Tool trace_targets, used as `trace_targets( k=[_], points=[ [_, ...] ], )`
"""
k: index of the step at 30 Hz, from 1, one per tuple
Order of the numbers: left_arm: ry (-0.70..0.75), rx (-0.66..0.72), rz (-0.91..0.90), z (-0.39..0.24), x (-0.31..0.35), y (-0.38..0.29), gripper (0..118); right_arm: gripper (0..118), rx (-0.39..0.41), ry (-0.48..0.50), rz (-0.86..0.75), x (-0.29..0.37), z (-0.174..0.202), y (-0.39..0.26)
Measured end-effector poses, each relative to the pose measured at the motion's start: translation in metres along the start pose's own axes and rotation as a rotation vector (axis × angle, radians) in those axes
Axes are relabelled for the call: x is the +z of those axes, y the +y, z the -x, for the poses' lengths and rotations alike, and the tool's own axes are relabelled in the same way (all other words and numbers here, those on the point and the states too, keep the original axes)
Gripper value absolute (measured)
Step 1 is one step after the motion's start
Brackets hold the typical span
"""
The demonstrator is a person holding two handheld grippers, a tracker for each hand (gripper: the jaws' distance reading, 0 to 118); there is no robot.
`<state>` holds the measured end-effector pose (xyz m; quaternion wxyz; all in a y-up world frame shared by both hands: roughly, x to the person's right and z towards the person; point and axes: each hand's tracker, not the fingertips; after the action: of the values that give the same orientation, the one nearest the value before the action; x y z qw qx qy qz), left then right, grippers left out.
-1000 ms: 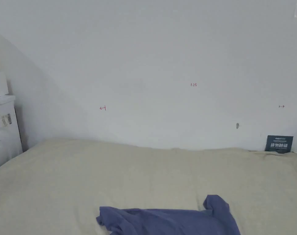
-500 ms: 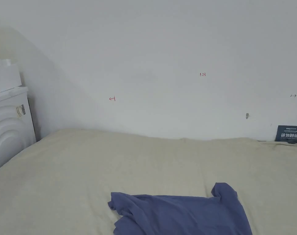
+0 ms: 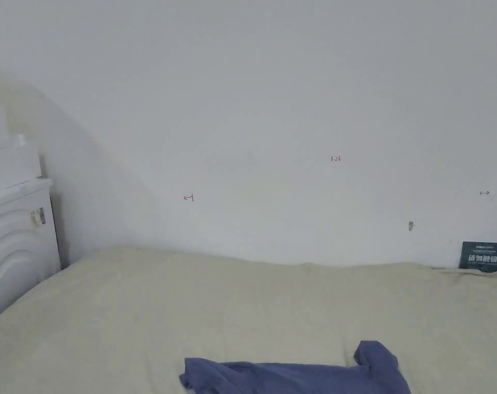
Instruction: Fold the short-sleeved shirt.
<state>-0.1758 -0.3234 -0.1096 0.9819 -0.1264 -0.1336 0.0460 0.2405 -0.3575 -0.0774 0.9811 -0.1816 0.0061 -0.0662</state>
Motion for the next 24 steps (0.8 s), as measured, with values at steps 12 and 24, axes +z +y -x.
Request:
trace_targets(
  k=[12,24],
  points=[
    [0.022,-0.035,0.003,-0.010,0.007,-0.003,32,57,0.036,0.042,-0.002,0.007,0.022,0.004],
    [0.015,-0.011,0.079,-0.008,0.005,-0.019,0,4,0.013,0.050,0.025,0.012,0.023,-0.007]
  ],
)
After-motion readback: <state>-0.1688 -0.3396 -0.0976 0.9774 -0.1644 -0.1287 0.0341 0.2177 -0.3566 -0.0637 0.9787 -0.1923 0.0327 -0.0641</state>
